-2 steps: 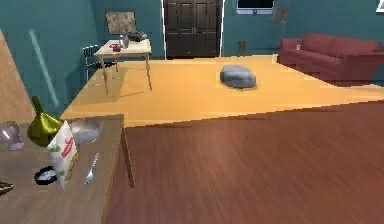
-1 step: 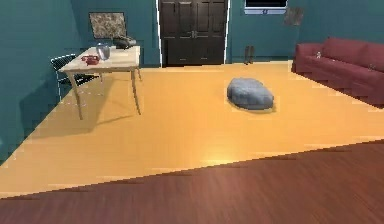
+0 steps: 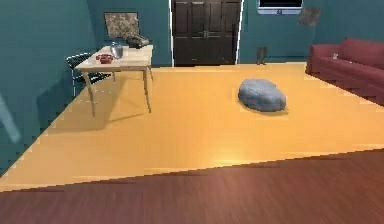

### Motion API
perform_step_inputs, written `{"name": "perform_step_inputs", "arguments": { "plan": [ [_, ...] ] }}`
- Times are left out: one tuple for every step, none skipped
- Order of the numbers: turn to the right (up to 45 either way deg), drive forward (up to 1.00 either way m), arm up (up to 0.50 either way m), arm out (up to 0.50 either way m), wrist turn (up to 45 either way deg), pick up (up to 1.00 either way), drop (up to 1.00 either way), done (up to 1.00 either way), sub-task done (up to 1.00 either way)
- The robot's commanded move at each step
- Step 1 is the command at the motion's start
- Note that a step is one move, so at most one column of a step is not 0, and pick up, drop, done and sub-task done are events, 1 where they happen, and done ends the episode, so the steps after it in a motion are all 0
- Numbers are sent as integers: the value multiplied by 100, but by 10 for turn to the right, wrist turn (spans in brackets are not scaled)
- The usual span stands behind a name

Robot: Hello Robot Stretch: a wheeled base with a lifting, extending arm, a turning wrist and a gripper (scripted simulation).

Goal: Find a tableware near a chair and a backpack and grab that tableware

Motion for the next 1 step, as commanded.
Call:
{"name": "perform_step_inputs", "arguments": {
  "plan": [
    [0,65,0,0,0,0,0,0,0]
  ]
}}
